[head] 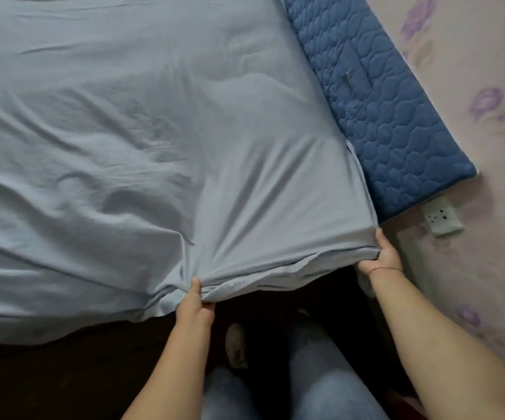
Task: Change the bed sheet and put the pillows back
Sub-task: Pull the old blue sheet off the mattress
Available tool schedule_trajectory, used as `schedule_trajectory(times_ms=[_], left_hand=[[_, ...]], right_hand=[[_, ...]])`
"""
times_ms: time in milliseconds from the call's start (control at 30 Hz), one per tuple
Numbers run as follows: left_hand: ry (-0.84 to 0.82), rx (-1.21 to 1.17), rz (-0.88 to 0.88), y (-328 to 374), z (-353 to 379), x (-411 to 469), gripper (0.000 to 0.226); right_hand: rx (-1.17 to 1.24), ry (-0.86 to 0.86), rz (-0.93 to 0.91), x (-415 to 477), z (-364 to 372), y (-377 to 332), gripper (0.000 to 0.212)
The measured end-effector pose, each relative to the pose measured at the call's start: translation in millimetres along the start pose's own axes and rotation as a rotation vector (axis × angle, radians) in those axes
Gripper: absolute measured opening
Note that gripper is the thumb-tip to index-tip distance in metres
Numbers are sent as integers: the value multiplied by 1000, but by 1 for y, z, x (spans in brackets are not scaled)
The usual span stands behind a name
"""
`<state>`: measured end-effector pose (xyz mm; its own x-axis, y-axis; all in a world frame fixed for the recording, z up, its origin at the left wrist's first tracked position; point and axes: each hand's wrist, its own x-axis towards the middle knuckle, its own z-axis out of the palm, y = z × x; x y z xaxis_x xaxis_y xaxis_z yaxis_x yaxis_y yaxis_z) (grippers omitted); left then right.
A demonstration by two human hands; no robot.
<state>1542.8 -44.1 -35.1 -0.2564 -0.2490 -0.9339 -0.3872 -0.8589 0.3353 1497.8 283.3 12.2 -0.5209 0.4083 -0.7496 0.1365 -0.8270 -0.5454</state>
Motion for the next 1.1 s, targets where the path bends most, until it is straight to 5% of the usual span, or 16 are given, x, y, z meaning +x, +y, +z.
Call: schedule_trajectory(times_ms=[33, 167, 267, 400, 500, 600, 700, 800, 867, 933, 1000, 1100], left_hand=[[34, 10, 15, 5, -4, 5, 30], [101, 9, 42, -7, 8, 5, 33], [12, 29, -67, -43, 40, -15, 32], [-124, 107, -185, -104, 101, -48, 16], [-213, 248, -263, -138, 146, -72, 34], [-233, 425, -447, -151, 185, -89, 67], [-390, 296, -586, -159, 212, -108, 78], [-487, 158, -444, -162, 228, -127, 46], [-452, 165, -323, -160, 231, -125, 27], [-407, 220, -248, -151, 227, -120, 21], [-381, 281, -214, -140, 221, -118, 21], [-325, 311, -213, -125, 209, -116, 17]], right_hand=[[-27, -16, -61, 1, 1, -15, 11], [-54, -22, -108, 25, -5, -64, 53], [-53, -60, -103, 39, -6, -83, 20], [-109, -323, 37, 31, 7, -100, 20], [-117, -474, 136, 23, 17, -109, 26], [-95, -589, 205, 20, 29, -119, 64], [-110, -679, 234, 19, 44, -121, 57], [-100, -671, 273, 17, 58, -120, 69], [-70, -635, 243, 19, 64, -124, 41], [-56, -581, 223, 21, 68, -127, 39], [-62, -522, 199, 20, 68, -127, 64], [-84, -447, 128, 14, 71, -125, 40]])
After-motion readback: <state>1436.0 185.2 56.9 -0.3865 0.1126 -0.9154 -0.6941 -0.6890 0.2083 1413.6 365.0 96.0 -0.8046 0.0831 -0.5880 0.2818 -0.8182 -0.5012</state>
